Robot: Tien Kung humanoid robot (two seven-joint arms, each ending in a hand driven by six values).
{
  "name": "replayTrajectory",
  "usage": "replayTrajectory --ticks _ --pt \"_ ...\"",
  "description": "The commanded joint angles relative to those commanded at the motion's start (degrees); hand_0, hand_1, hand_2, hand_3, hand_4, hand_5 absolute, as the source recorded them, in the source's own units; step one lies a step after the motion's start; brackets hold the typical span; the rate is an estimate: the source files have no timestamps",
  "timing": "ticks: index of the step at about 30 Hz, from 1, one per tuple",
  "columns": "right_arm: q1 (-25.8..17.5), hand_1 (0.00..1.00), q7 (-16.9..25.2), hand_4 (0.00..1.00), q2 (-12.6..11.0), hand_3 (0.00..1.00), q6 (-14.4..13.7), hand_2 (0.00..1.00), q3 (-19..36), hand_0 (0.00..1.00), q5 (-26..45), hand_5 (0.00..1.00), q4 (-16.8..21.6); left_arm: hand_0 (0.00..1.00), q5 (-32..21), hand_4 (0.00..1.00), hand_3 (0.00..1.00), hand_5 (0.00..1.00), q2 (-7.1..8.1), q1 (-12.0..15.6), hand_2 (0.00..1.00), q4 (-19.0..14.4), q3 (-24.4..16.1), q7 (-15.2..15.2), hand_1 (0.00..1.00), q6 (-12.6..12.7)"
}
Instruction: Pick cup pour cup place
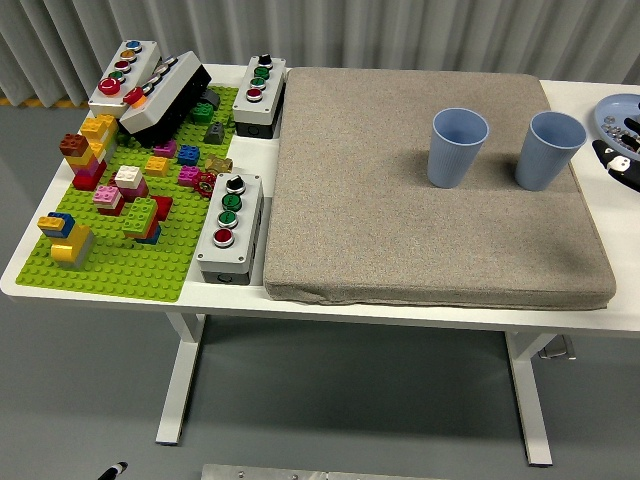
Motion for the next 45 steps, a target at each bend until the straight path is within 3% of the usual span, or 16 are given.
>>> replayTrajectory --ticks 25,45 --pt "-1.9 0.873 1.73 0.825 -0.2 0.95 0.98 0.941 -2.49 0.889 3.72 0.229 -2.71 0.885 -0.09 0.665 0.802 0.998 -0.21 -0.49 0.896 0.0 0.72 -0.02 0.839 -0.1" --pt "0.09 0.873 3.72 0.824 0.85 0.949 1.91 0.941 -4.12 0.889 7.87 0.224 -11.58 0.885 -1.92 0.665 0.802 0.998 -0.24 -0.49 0.895 0.0 3.18 -0.47 0.838 -0.15"
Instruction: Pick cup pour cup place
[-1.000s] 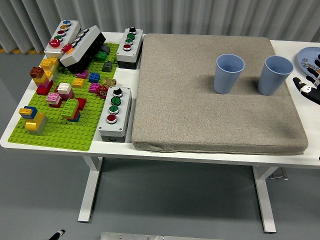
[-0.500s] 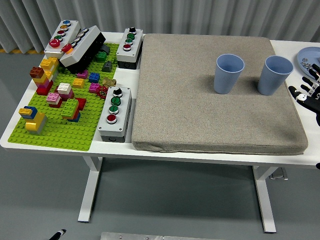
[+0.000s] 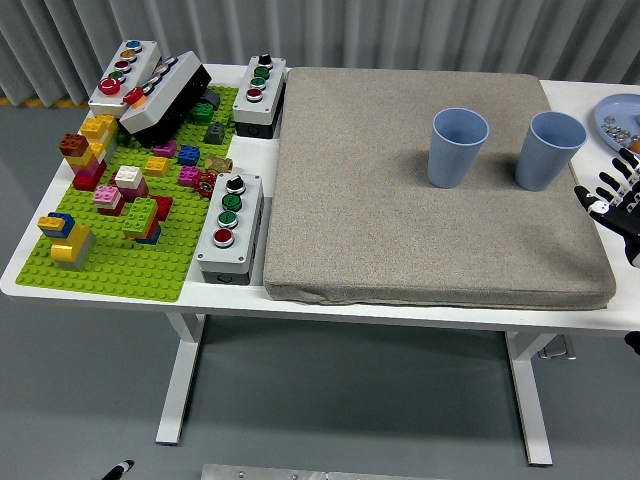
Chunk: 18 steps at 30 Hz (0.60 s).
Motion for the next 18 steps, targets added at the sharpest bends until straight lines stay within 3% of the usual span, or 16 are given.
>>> replayTrajectory --ticks 18 --pt "1.75 0.871 0.02 0.822 -0.49 0.947 0.34 0.94 -0.03 0.889 0.89 0.219 -1.74 0.884 -0.24 0.665 0.801 0.998 0.11 -0.51 0.893 0.0 0.23 -0.17 0.837 -0.01"
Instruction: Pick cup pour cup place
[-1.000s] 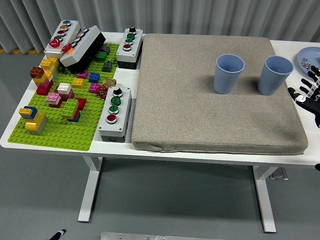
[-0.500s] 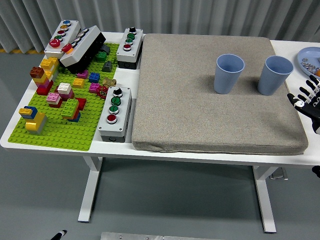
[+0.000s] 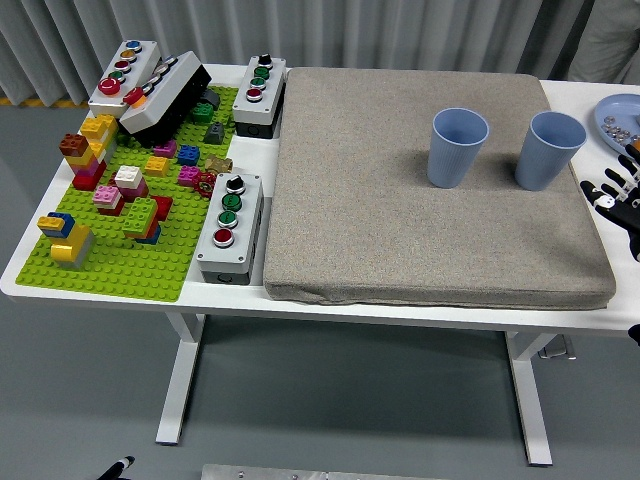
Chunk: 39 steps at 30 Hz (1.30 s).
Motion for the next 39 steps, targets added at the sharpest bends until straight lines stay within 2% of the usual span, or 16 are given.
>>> replayTrajectory --ticks 14,39 --pt "3.1 0.871 0.55 0.821 0.57 0.946 -0.35 0.939 -2.46 0.888 1.21 0.216 -2.83 0.884 0.4 0.665 0.8 0.998 -0.02 -0.19 0.892 0.0 -0.05 0.04 0.838 -0.05" --pt "5.58 0.87 1.03 0.816 0.84 0.944 0.35 0.939 -4.09 0.888 3.52 0.213 -8.2 0.884 0.25 0.665 0.799 0.998 0.04 -0.35 0.891 0.0 0.31 0.01 0.838 -0.06"
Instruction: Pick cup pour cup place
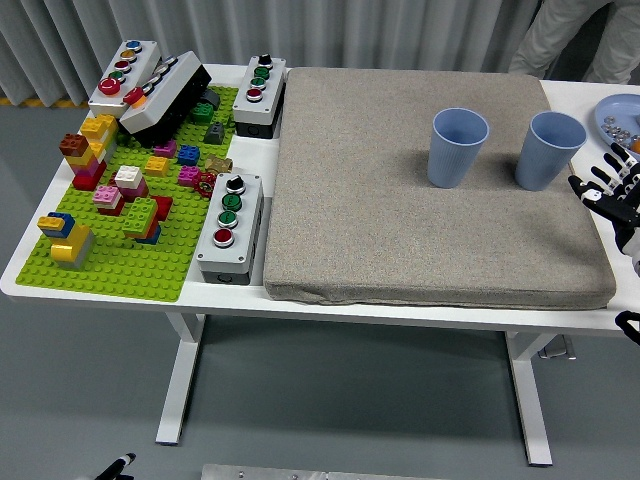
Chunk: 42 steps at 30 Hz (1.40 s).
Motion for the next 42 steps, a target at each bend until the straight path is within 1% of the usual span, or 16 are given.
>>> replayTrajectory --ticks 18,21,22,27,28,42 --pt "2.81 0.868 0.28 0.815 0.48 0.943 -0.1 0.937 -2.2 0.888 1.12 0.21 -3.37 0.884 -0.59 0.666 0.799 0.998 0.12 0.26 0.89 0.0 0.87 -0.02 0.838 -0.04" --pt "3.6 0.868 0.41 0.815 0.67 0.943 0.08 0.937 -2.4 0.888 1.48 0.21 -4.43 0.884 -0.69 0.666 0.799 0.998 0.1 0.15 0.89 0.0 0.87 -0.04 0.838 -0.02" --pt "3.93 0.869 0.45 0.802 0.71 0.941 0.07 0.937 -2.55 0.888 1.64 0.189 -4.82 0.885 -0.68 0.665 0.799 0.998 0.11 0.09 0.89 0.0 0.88 -0.05 0.838 -0.03" --pt "5.1 0.869 0.51 0.802 0.74 0.941 0.2 0.937 -2.75 0.888 1.93 0.189 -6.19 0.885 -0.81 0.665 0.799 0.998 0.13 -0.05 0.89 0.0 0.96 -0.09 0.838 -0.02" --pt "5.25 0.868 0.52 0.813 0.73 0.941 0.22 0.936 -2.8 0.888 2.03 0.211 -6.32 0.884 -0.83 0.665 0.799 0.998 0.14 -0.07 0.891 0.0 0.97 -0.1 0.838 -0.02" --pt "6.41 0.868 0.4 0.812 1.1 0.941 0.94 0.936 -2.48 0.888 2.13 0.211 -8.07 0.884 -0.97 0.666 0.799 0.998 0.2 -0.39 0.89 0.0 1.24 -0.19 0.838 -0.01"
